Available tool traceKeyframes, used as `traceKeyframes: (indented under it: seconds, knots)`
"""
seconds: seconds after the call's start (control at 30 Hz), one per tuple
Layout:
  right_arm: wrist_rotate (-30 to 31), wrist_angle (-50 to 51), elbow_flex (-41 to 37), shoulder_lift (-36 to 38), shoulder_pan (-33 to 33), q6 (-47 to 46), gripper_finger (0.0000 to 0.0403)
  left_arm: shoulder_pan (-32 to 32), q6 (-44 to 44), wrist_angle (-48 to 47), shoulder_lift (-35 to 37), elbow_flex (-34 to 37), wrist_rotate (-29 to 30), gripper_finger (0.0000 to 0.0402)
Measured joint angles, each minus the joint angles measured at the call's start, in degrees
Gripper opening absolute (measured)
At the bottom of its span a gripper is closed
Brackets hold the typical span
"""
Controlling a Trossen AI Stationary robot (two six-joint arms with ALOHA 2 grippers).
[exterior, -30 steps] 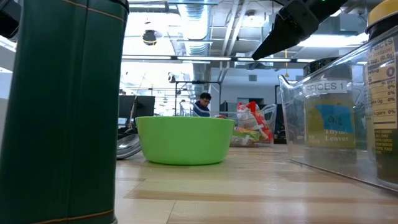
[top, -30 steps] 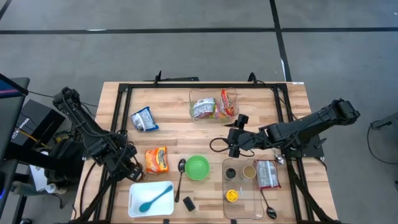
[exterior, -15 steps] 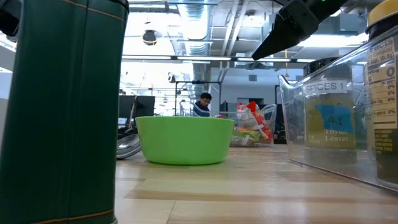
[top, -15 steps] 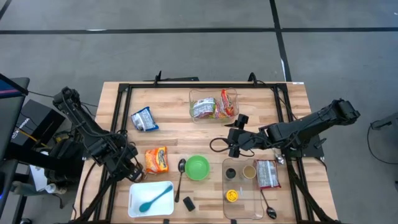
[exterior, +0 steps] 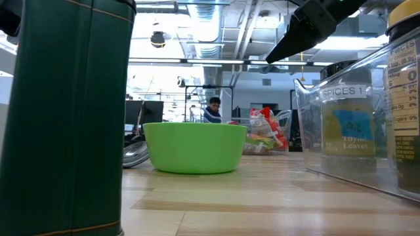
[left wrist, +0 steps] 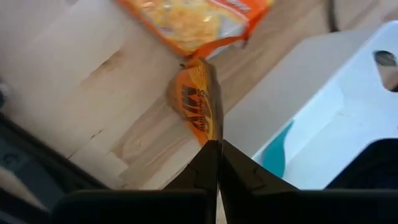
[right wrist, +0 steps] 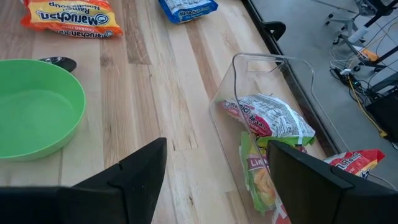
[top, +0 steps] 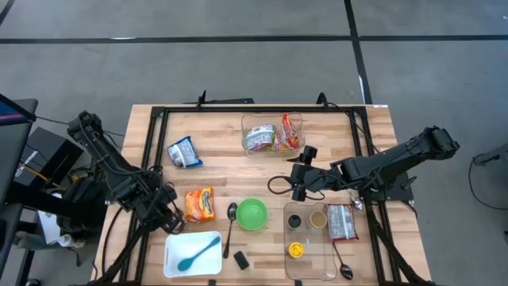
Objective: Pick & Place Food Item
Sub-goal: Put the orange seasoning into the bottom transparent bin
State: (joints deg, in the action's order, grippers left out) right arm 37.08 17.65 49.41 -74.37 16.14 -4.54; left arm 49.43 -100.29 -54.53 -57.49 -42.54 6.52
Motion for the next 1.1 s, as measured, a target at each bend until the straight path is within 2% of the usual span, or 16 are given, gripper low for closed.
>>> traceKeyframes:
  seconds: [0.73,1.1]
  knots:
    - [0.0,0.0,0.0,0.0,0.0,0.0,0.027,0.0,16.9,10.5,0.0,0.0,12.5,0.0]
    - [0.0,-0.1,0.0,0.0,0.0,0.0,0.027,0.0,30.5,20.2,0.0,0.0,19.8,0.0]
